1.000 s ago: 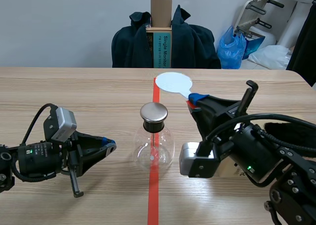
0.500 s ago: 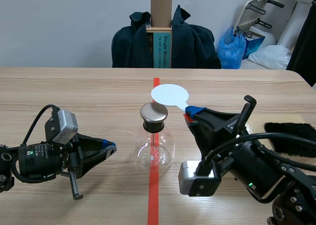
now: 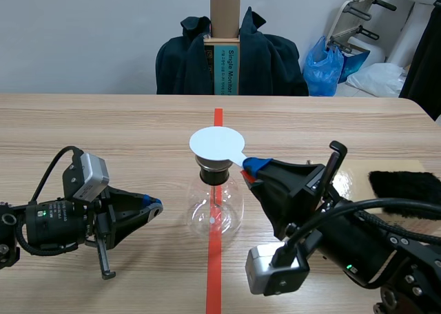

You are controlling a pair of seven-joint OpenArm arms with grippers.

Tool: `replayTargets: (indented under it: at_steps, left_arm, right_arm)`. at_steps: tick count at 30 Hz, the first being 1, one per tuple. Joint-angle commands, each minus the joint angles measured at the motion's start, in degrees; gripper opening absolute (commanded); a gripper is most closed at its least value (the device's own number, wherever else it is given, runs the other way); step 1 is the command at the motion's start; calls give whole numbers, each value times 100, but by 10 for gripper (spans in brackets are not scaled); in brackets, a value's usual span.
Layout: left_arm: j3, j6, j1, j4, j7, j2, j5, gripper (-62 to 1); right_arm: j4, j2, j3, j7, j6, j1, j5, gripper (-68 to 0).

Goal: Do the electroscope experiment.
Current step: 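Move the plate toward and away from the electroscope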

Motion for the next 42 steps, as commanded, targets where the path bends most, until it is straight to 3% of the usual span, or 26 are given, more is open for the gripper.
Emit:
replayTargets:
  at_steps: [1,15,33,42]
  left_arm:
    - [-9,-7,-17,127,-81,17,-24,-578]
    - [-9,-7,-17,127,-63,13,-24,-578]
    - [-11,-7,-17,127,-61,13,-24,-578]
    - [-11,-7,-17,127,-61,13,-24,-578]
  right_arm:
    - [52,28,37,72,-81,66,22,-669]
    - [52,28,37,184,-79,66,-22,-669]
    - [52,28,37,-1781,-81,66,-22,-668]
    - [52,28,44,-2041,-81,66,-22,-669]
